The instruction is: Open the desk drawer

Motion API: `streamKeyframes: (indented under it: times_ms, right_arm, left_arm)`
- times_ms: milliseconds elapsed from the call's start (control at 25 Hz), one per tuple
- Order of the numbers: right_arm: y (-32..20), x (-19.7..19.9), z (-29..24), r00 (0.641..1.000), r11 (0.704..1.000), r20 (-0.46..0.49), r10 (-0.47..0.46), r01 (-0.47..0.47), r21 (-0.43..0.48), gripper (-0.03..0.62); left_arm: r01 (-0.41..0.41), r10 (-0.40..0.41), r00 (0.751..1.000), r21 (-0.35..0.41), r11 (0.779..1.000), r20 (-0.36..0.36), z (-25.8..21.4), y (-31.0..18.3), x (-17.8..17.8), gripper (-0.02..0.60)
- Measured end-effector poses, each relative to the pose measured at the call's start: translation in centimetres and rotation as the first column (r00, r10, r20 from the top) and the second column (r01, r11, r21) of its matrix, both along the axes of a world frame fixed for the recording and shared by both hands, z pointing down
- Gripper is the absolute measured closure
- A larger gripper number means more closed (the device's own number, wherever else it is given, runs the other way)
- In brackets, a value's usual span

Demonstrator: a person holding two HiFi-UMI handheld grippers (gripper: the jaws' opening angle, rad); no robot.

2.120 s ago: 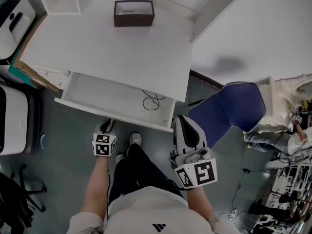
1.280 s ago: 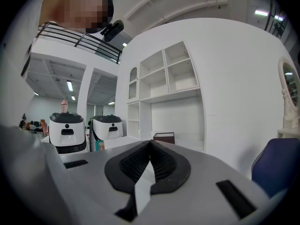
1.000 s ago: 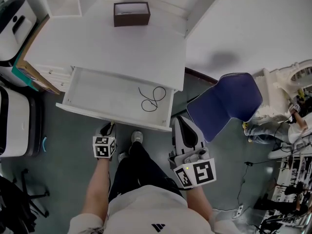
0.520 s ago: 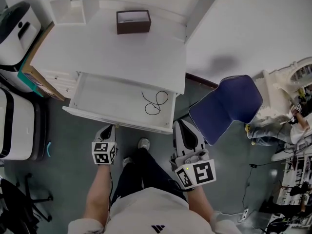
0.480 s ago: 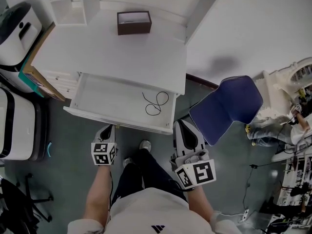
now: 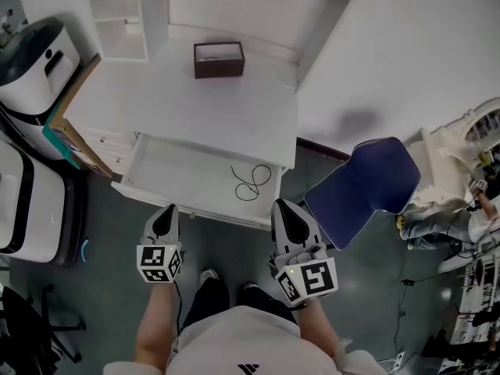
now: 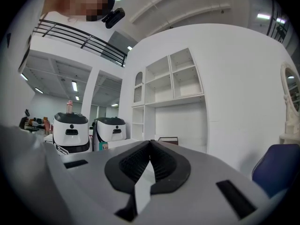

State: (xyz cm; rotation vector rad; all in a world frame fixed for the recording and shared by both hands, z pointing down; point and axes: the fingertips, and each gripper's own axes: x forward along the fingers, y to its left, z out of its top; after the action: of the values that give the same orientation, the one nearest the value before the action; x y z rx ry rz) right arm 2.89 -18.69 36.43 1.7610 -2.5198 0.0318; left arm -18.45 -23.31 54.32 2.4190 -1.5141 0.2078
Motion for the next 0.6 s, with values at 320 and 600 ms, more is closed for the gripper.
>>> streamKeyframes:
  times_ms: [320,600]
  right_arm:
    - [0.6,0.8,-1.7,0.998,0.997,-0.017,-0.065,0.065,0.035,0.594]
    - [2.0,2.0,-3.2,0.994,0.991,-0.019,-0.109,0.110,0.073,0.594]
  left_arm:
    - [0.065,-0.062,0.998,0.144,0.987,-0.027,-7.6,1.8,0.6,0.577]
    - [0.121,-0.114,0.992,0.221,0.968,-0.044,-12.5,4.7,1.1,0.577]
